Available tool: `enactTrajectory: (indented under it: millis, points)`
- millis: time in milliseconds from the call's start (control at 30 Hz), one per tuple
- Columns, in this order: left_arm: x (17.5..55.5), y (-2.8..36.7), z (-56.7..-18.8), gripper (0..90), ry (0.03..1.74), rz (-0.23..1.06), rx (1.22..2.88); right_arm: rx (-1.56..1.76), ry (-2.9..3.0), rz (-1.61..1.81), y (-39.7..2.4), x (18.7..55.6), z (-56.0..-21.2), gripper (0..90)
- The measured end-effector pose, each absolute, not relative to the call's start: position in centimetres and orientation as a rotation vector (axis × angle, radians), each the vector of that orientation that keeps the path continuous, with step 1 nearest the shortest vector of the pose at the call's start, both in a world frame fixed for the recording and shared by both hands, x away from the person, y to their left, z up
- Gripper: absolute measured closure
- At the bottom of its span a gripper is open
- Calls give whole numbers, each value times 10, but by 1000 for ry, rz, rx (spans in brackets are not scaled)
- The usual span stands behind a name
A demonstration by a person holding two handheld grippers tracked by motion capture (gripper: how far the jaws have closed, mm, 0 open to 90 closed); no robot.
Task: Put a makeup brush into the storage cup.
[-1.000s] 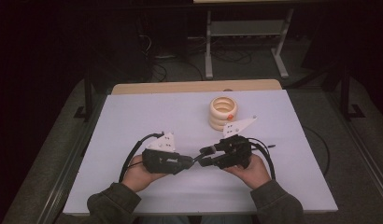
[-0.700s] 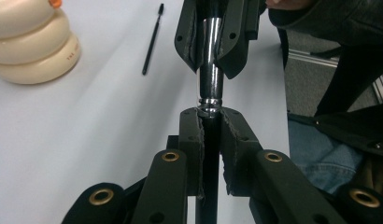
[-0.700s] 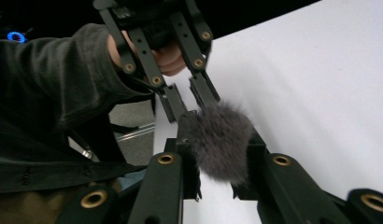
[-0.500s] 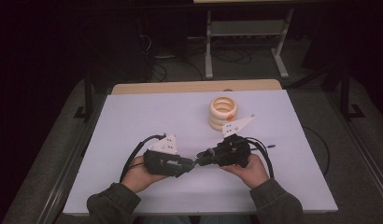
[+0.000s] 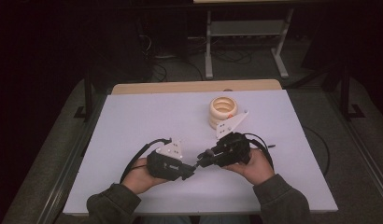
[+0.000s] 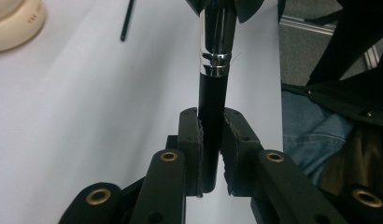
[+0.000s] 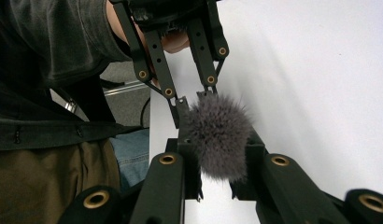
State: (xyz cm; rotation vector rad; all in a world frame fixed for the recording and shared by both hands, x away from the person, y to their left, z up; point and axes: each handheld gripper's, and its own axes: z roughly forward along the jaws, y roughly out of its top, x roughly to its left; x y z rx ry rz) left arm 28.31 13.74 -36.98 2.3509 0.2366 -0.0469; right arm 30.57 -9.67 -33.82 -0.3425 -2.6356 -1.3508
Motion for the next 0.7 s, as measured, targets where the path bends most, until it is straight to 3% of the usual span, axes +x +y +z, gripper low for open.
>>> enactTrajectory:
  millis: [267,400,700]
  points:
    - [282,139,-368,798,245,-16,2321,-348,-2615,-1400,-97,306,-337,744]
    - [282,140,-366,799,263,-1,2296,-397,-2562,-1464,-99,307,-339,630]
    - [285,146,-362,798,287,13,2250,-424,-2527,-1544,-100,306,-346,672]
